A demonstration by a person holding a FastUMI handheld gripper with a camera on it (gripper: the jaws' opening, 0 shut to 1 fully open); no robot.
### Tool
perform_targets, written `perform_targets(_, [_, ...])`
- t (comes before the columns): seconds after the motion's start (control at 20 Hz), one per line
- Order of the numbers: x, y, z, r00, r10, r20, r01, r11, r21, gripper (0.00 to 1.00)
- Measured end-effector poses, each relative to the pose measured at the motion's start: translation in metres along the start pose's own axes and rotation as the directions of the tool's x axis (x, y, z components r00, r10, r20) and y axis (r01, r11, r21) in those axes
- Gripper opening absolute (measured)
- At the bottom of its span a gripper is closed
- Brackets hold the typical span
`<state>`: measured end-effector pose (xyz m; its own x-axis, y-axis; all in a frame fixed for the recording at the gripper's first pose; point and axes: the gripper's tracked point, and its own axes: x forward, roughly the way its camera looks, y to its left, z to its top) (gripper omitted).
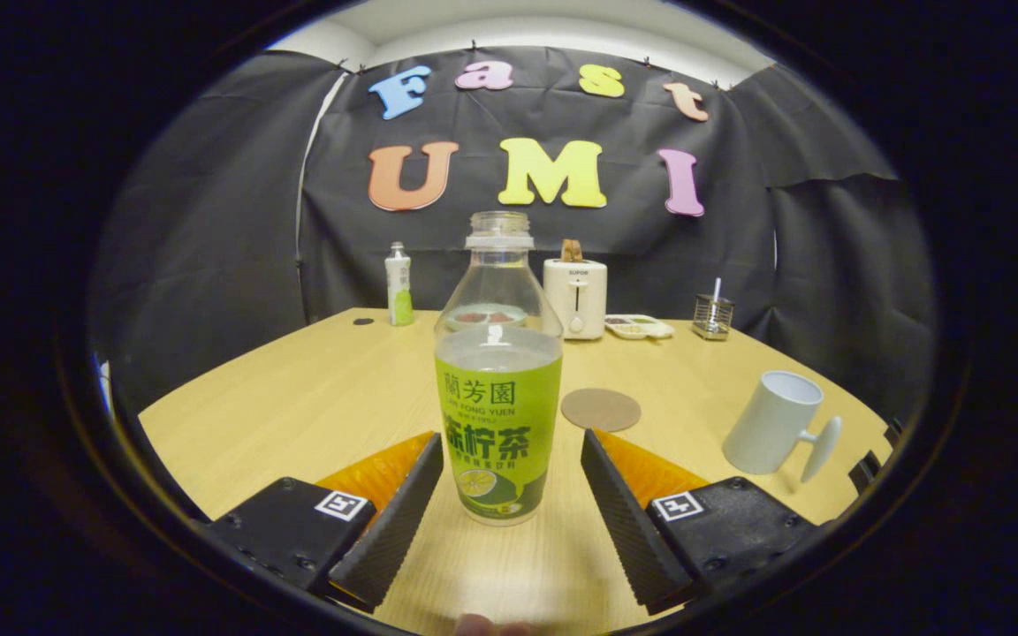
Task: Take the bottle from table, then pour the juice into the cup, finally place the bottle on the coaster
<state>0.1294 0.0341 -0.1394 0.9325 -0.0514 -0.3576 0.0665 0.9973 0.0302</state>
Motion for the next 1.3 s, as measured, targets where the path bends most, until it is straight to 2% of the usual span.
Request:
perform_targets(0.55, [0.011,0.008,0.016,0.999,0.052,0.013,-0.052,0.999,-0.003,0.99])
perform_targets(0.9, [0.007,0.01,0.02,0.997,0.071,0.024,-0.071,0.997,0.014,0.83])
perform_targets(1.1, [0.002,0.01,0.021,0.996,0.09,0.01,-0.09,0.995,0.038,0.82])
perform_targets(1.3, [-0.01,0.009,0.036,0.993,0.113,0.033,-0.117,0.987,0.113,0.81])
